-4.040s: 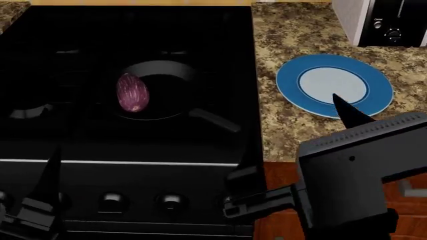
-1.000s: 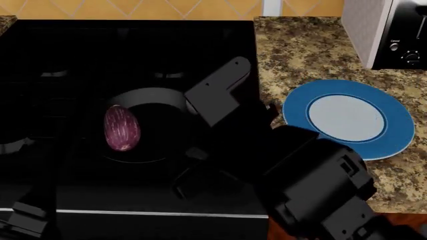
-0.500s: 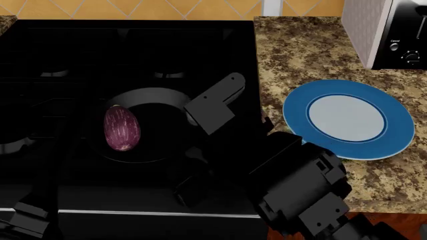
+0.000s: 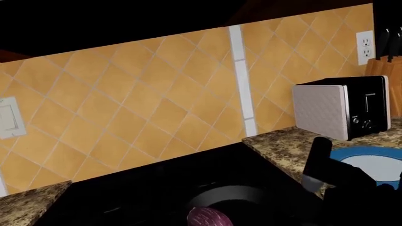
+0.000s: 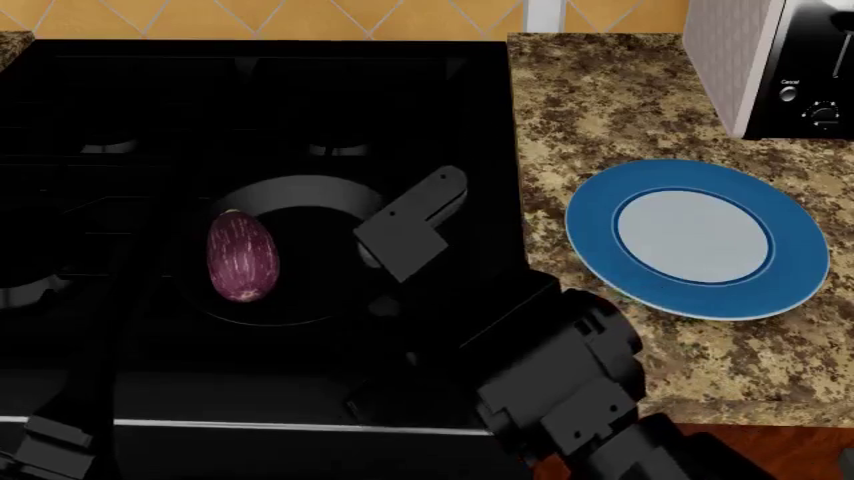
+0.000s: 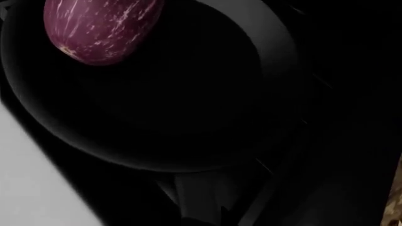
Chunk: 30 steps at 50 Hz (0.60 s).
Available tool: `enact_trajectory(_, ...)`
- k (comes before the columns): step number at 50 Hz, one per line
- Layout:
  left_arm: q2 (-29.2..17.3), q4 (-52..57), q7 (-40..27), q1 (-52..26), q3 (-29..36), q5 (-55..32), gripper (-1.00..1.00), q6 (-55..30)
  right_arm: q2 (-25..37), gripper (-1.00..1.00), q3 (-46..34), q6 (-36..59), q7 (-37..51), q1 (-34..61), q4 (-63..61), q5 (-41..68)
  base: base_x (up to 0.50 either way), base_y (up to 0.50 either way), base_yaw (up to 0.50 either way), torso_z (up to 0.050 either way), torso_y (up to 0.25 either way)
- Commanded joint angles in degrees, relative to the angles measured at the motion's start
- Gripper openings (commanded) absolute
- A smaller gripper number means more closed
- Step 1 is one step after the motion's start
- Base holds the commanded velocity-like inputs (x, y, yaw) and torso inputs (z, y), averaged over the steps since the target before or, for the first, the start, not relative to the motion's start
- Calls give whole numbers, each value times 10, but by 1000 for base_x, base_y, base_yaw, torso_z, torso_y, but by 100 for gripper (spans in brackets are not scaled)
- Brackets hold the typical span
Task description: Pick up the pan and dump the vegetables in it onto the plate. Then return the pan to the stove.
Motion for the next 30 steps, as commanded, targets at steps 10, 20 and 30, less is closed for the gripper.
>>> enact_trajectory(10, -2, -13, 7, 14, 11, 20, 100, 23, 42, -100, 30, 18, 40, -20, -94, 24, 1, 1, 1, 0, 0)
enact_trajectory(20, -3, -16, 10, 27, 18, 32, 100, 33, 98, -100, 112, 44, 108, -23, -228, 79, 0, 0, 0, 0, 0)
enact_trajectory(30, -6, -19, 13, 37, 21, 38, 100, 43, 133, -100, 166, 47, 146, -33, -294, 113, 0, 0, 0, 0, 5)
